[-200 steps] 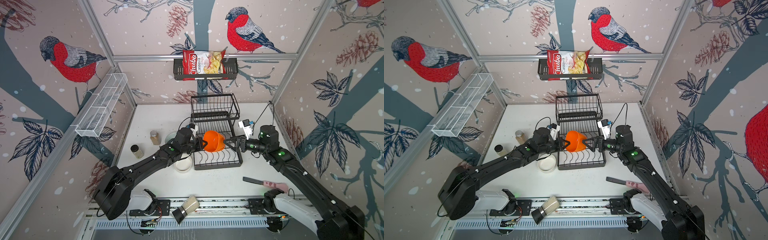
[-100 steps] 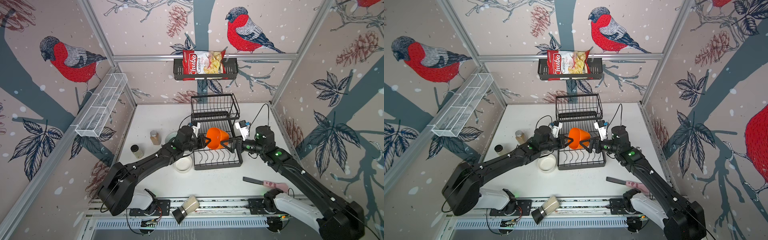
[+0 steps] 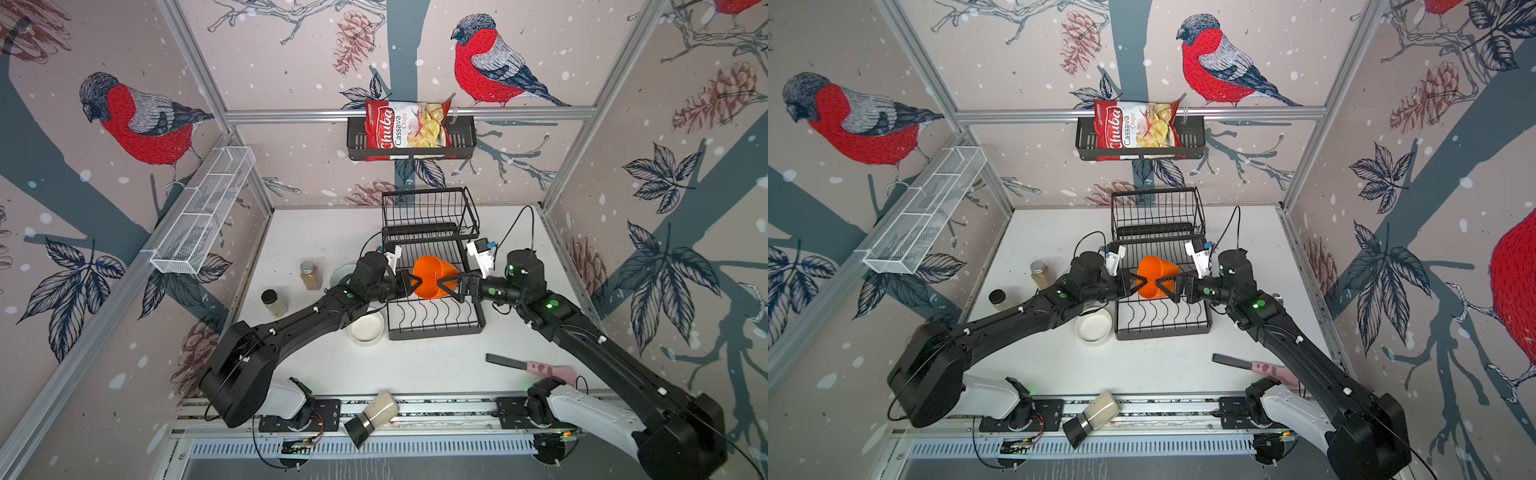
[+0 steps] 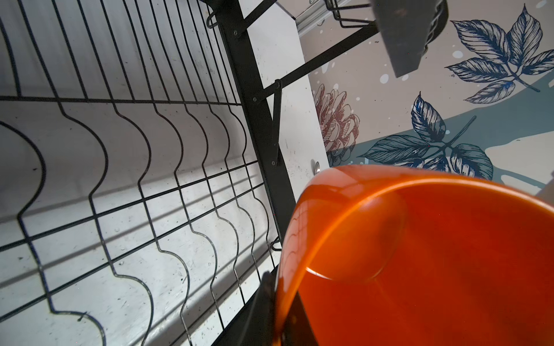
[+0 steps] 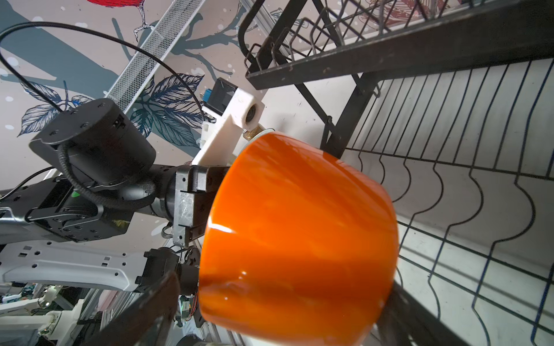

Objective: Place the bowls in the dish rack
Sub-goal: 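Carry the orange bowl over the rack while the right gripper approaches, then close the right gripper on the orange bowl held by the left gripper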

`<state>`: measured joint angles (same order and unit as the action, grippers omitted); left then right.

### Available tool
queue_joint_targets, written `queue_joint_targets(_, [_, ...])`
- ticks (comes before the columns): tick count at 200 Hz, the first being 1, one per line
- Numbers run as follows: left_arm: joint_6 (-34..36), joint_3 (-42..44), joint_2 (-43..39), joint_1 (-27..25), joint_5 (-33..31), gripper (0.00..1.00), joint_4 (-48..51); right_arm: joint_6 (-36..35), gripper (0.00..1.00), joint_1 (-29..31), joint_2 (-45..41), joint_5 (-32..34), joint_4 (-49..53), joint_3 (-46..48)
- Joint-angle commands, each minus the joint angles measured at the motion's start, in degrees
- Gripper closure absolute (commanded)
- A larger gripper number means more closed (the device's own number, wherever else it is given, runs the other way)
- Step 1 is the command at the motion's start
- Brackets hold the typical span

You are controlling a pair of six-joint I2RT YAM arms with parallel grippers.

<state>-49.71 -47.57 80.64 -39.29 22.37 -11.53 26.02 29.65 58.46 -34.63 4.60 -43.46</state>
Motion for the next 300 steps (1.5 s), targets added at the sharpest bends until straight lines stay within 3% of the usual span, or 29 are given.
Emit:
queue_joint_targets(1, [-0.1, -0.6, 0.1, -0.2, 0.9, 1.0, -4.6, 1.3, 0.02, 0.7, 0.6, 0.8, -2.8, -0.6])
queue_joint_targets(224, [0.3, -1.3, 2.3, -0.2, 2.0, 1.0, -5.6, 2.5, 0.2, 2.8, 2.1, 1.2, -4.3, -0.6])
queue_joint_targets(300, [2.6, -3.3, 2.0, -0.2, 2.3, 1.0, -1.7, -4.7, 0.21, 2.9, 2.2, 2.1, 0.2, -1.2])
